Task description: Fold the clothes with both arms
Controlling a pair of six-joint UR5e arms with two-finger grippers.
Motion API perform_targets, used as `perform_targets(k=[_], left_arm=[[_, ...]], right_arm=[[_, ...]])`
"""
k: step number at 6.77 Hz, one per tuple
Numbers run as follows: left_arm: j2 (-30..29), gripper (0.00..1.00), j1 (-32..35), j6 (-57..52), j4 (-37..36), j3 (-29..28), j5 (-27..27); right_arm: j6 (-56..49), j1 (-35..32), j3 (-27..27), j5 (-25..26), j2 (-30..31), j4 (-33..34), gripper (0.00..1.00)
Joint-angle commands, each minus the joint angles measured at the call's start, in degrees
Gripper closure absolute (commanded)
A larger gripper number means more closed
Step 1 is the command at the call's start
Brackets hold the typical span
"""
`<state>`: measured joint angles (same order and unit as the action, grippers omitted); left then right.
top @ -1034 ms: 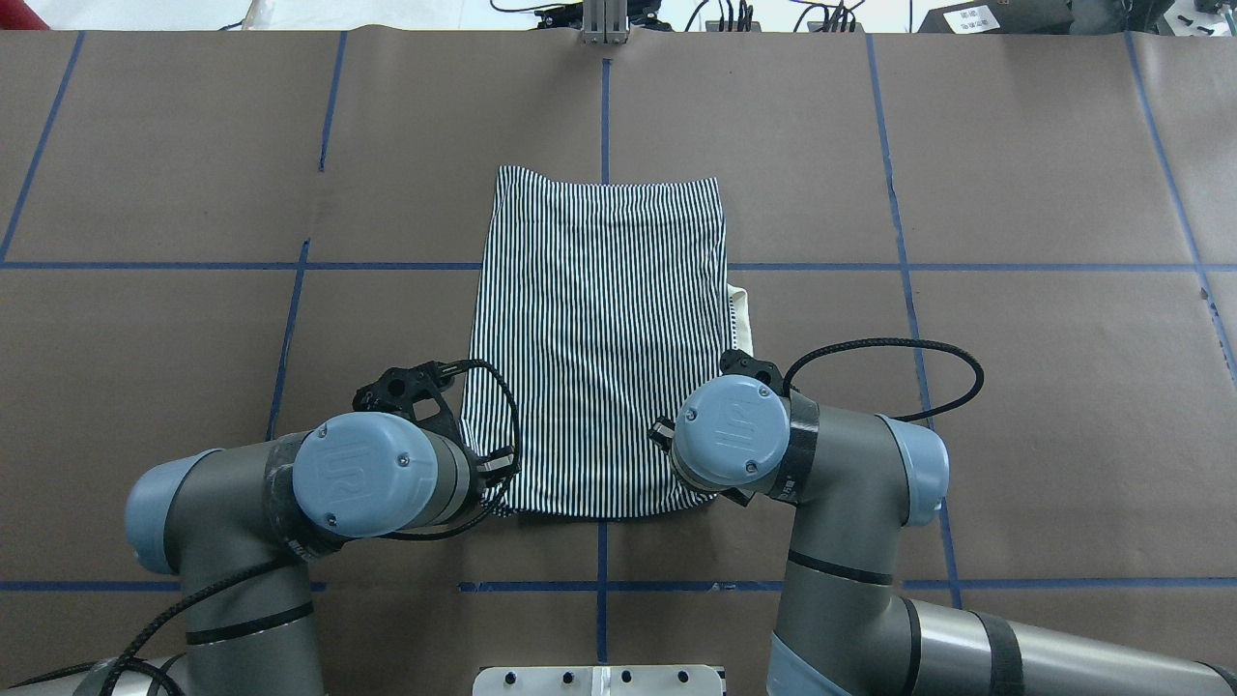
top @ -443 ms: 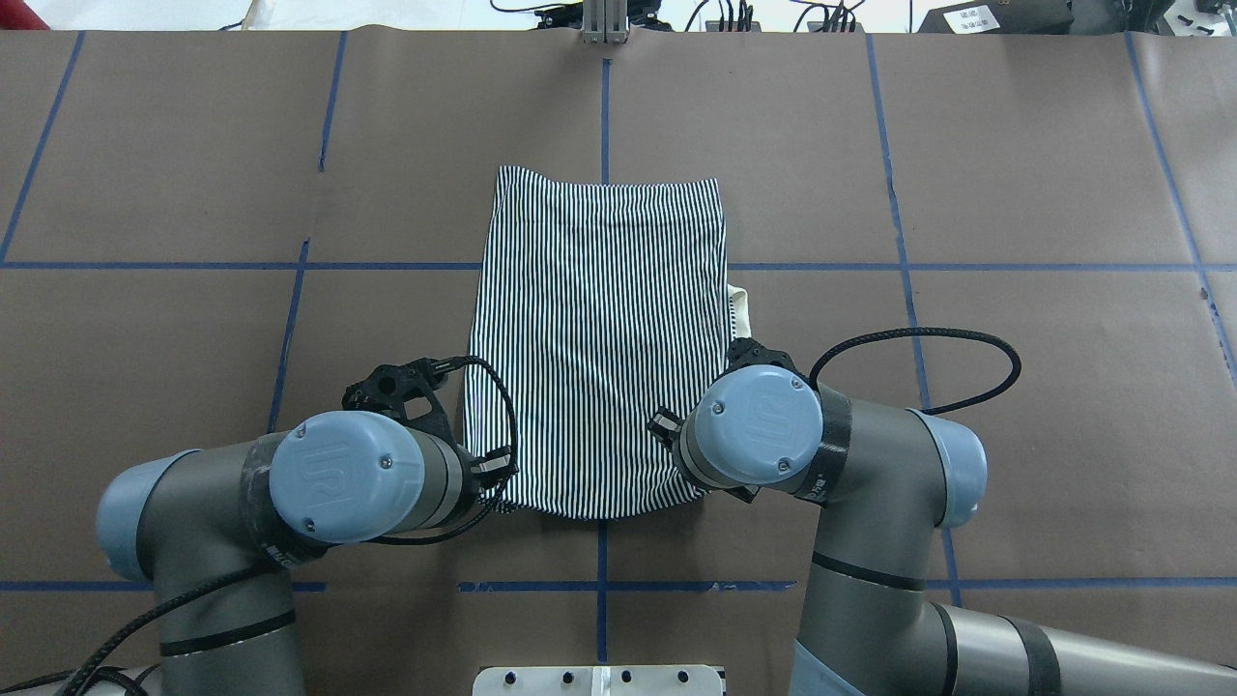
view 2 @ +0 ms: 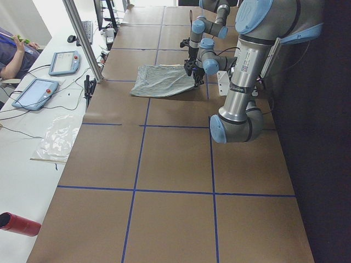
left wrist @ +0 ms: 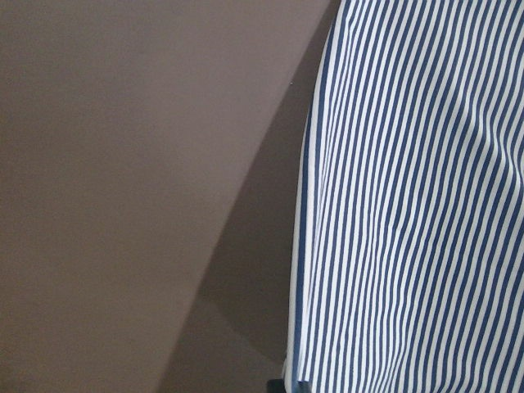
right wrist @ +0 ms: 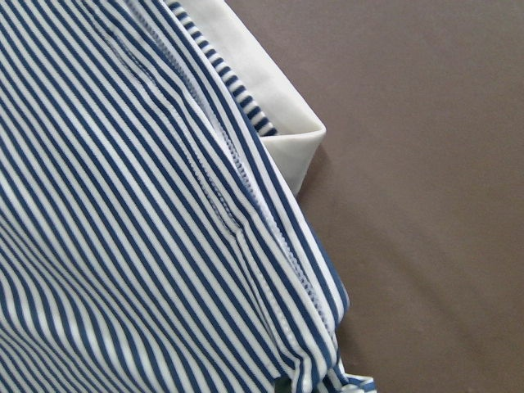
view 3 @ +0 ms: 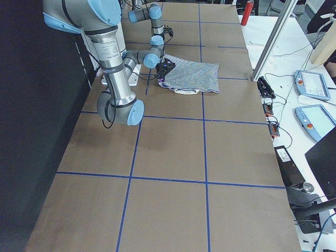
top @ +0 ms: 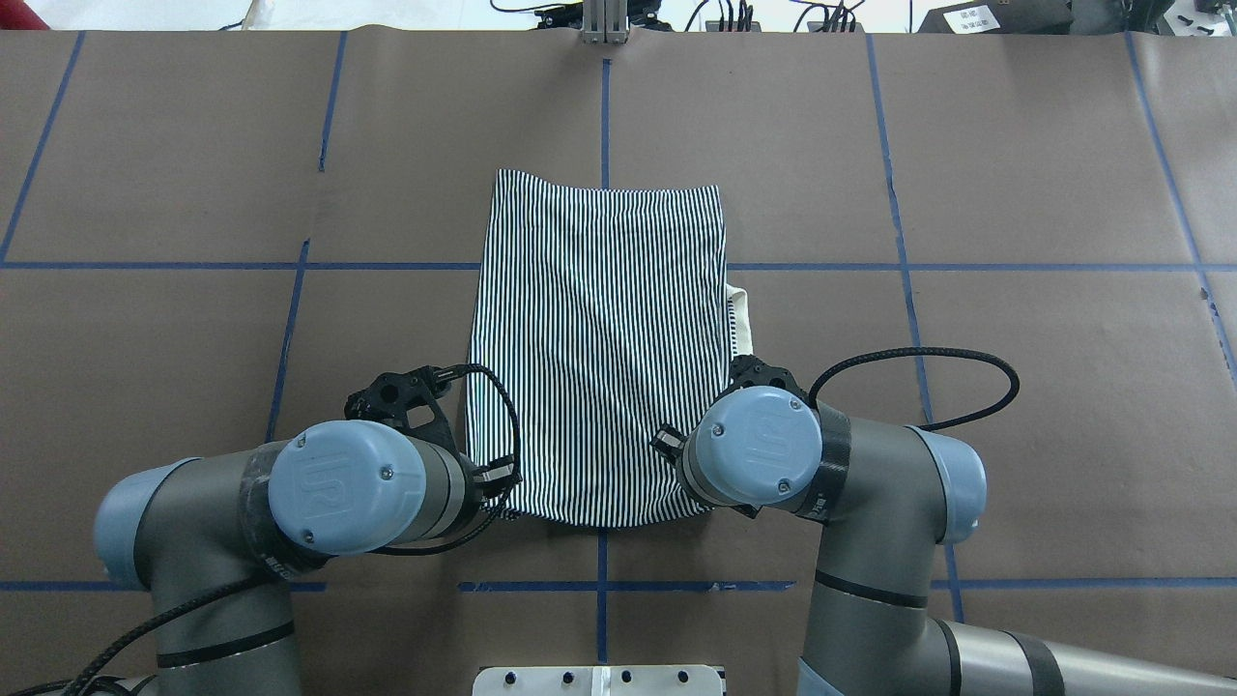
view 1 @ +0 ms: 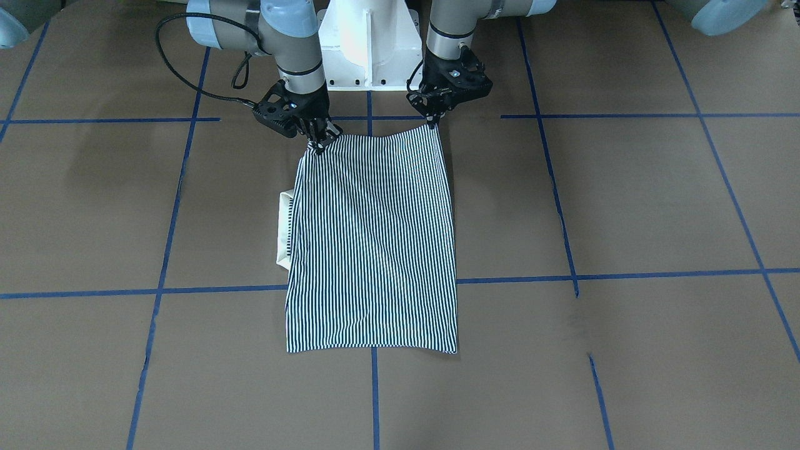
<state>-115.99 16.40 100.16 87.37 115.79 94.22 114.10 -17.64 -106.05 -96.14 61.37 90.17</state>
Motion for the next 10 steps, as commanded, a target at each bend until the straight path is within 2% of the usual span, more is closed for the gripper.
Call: perform_targets(k=[1, 3, 6, 8, 9, 10], left_arm=[[0.07, 1.0, -0.06, 0.04, -0.01, -0.04, 0.0], [-0.02, 1.0, -0.06, 0.04, -0.01, 0.04, 0.0], [0.07, 1.0, 0.03, -0.05, -0.44, 0.66, 0.0], [0.07, 1.0, 0.03, -0.14, -0.8, 0.92, 0.0], [0.15, 1.0, 0.03, -0.14, -0.8, 1.01, 0.0], [0.07, 1.0, 0.03, -0.14, -0.8, 1.01, 0.0]], right_arm=[[-2.81, -0.64, 2.16, 2.0, -0.55, 0.01, 0.0], [-6.95, -1.87, 2.25, 1.49, -0.55, 0.27, 0.0], [-8.98, -1.7, 5.15, 1.13, -0.9, 0.27, 0.0], [-8.98, -1.61, 5.24, -0.97, -0.81, 0.36, 0.0], [-8.98, -1.61, 5.33, -0.98, -0.9, 0.36, 0.08], [-8.98, -1.7, 5.33, -1.15, -0.9, 0.36, 0.59]])
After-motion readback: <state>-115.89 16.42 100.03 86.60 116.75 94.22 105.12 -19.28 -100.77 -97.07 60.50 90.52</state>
